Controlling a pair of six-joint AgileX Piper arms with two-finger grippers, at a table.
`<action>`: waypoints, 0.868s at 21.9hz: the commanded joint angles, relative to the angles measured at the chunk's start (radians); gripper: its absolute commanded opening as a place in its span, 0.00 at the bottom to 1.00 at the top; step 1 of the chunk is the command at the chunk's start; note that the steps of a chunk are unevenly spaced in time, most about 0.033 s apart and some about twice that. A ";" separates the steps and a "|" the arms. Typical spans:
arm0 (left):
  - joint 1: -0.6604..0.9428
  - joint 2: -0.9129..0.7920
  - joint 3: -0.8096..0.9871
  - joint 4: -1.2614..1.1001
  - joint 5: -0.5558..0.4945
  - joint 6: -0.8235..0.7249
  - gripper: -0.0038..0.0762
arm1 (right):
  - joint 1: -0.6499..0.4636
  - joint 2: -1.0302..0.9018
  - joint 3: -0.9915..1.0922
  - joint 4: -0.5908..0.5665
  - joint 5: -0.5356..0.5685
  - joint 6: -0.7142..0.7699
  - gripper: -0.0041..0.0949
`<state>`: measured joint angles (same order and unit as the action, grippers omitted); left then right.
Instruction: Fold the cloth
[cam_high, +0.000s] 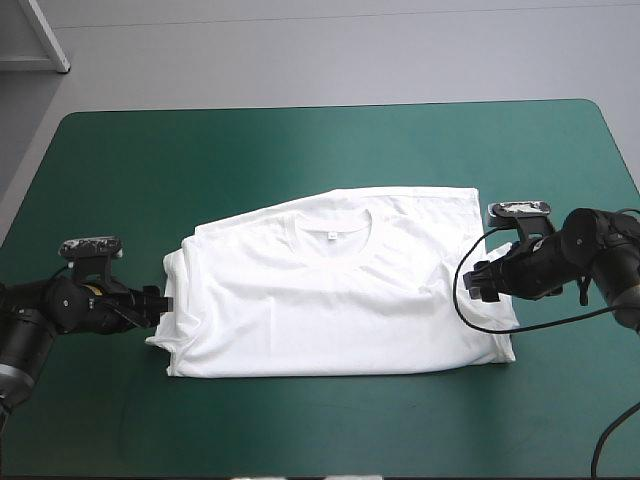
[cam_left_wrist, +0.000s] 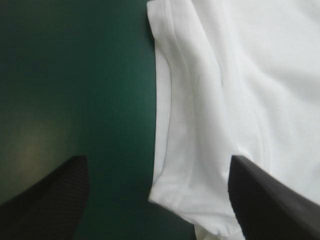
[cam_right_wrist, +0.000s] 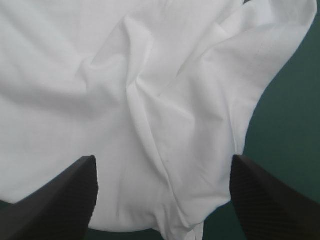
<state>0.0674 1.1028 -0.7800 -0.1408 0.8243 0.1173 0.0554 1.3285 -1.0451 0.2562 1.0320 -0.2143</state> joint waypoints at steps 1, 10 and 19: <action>0.002 -0.006 0.080 -0.048 -0.126 -0.021 0.75 | 0.000 -0.031 -0.032 0.044 -0.012 -0.026 0.70; 0.002 0.146 0.133 -0.104 -0.230 -0.025 0.75 | 0.010 -0.031 -0.032 0.084 -0.003 -0.052 0.68; 0.002 0.173 0.141 -0.202 -0.196 -0.021 0.35 | 0.010 -0.031 -0.032 0.082 -0.026 -0.052 0.68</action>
<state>0.0677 1.2848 -0.6243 -0.2867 0.6060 0.1000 0.0636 1.3285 -1.0451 0.3206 1.0357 -0.2561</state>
